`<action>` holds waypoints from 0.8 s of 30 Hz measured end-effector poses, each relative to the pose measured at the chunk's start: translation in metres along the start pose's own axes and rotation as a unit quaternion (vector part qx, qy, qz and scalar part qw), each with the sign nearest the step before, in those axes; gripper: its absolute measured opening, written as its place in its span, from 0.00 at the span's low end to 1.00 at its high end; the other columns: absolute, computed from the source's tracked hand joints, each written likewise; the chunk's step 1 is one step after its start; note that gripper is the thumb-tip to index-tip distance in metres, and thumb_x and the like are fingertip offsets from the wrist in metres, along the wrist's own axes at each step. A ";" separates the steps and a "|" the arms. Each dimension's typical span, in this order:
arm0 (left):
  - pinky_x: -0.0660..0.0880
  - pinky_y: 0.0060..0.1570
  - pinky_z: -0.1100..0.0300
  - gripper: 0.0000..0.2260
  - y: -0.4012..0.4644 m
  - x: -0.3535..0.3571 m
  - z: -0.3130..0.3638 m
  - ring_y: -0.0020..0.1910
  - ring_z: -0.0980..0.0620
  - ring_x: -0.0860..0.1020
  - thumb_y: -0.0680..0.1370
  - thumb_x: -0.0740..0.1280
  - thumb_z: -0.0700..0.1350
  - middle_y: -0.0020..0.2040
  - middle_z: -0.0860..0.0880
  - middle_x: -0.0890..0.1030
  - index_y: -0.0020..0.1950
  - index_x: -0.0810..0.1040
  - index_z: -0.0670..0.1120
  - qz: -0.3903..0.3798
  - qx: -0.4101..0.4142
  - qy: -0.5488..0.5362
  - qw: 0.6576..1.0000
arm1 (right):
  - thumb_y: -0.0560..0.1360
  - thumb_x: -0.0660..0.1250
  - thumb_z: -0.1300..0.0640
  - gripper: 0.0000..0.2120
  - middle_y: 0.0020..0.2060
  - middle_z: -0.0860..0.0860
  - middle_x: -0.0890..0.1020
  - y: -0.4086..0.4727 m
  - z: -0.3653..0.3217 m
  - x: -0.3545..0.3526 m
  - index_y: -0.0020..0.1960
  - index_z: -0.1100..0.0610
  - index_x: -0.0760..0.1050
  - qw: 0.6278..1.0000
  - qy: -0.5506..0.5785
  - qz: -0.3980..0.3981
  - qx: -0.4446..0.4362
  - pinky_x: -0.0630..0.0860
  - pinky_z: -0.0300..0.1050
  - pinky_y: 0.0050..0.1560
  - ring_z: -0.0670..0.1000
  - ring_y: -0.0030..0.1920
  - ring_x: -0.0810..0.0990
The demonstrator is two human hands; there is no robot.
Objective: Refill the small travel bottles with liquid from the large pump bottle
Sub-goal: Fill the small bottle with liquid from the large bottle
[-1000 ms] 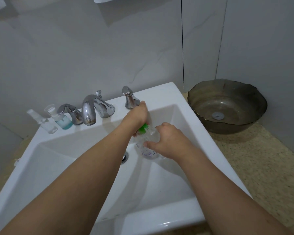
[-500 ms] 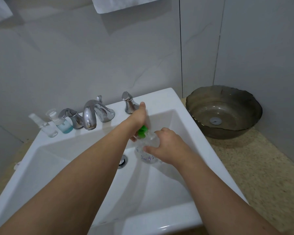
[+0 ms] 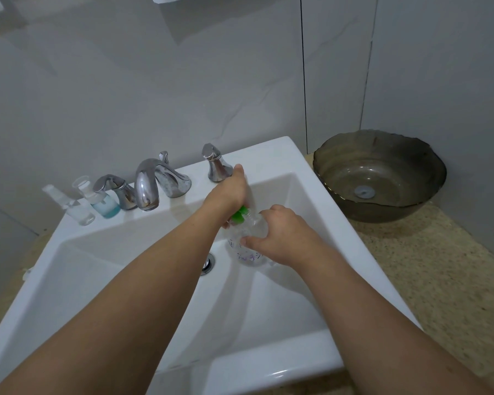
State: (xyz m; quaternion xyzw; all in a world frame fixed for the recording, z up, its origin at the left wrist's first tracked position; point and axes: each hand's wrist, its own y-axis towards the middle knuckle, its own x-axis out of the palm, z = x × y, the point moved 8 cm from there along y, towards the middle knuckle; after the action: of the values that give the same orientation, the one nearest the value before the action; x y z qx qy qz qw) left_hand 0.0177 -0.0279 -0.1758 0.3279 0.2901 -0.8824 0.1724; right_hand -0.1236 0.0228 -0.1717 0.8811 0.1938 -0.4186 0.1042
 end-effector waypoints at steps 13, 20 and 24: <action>0.74 0.63 0.42 0.47 -0.003 0.001 -0.005 0.55 0.37 0.79 0.76 0.41 0.74 0.58 0.37 0.82 0.69 0.76 0.37 -0.047 -0.059 -0.009 0.997 | 0.71 0.69 0.37 0.27 0.50 0.49 0.72 -0.003 -0.002 -0.002 0.62 0.53 0.75 1.000 0.010 0.004 0.000 0.71 0.45 0.50 0.53 0.54 0.76; 0.76 0.58 0.41 0.40 -0.004 0.000 0.000 0.44 0.39 0.78 0.80 0.42 0.68 0.56 0.37 0.82 0.68 0.77 0.39 -0.036 -0.030 -0.006 0.999 | 0.71 0.69 0.37 0.27 0.50 0.49 0.72 -0.002 -0.002 -0.001 0.61 0.54 0.75 1.000 0.012 0.002 0.001 0.72 0.46 0.51 0.54 0.54 0.76; 0.78 0.56 0.42 0.38 -0.002 0.001 0.002 0.50 0.34 0.81 0.81 0.42 0.65 0.55 0.35 0.83 0.65 0.76 0.38 -0.018 -0.010 0.010 1.000 | 0.70 0.70 0.37 0.27 0.49 0.48 0.71 -0.001 -0.001 0.000 0.62 0.53 0.75 1.000 0.009 0.003 0.002 0.72 0.46 0.52 0.53 0.54 0.76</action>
State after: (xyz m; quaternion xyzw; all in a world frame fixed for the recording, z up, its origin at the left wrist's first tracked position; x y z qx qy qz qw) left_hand 0.0153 -0.0270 -0.1743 0.3296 0.3061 -0.8792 0.1569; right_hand -0.1236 0.0236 -0.1711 0.8856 0.1912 -0.4109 0.1020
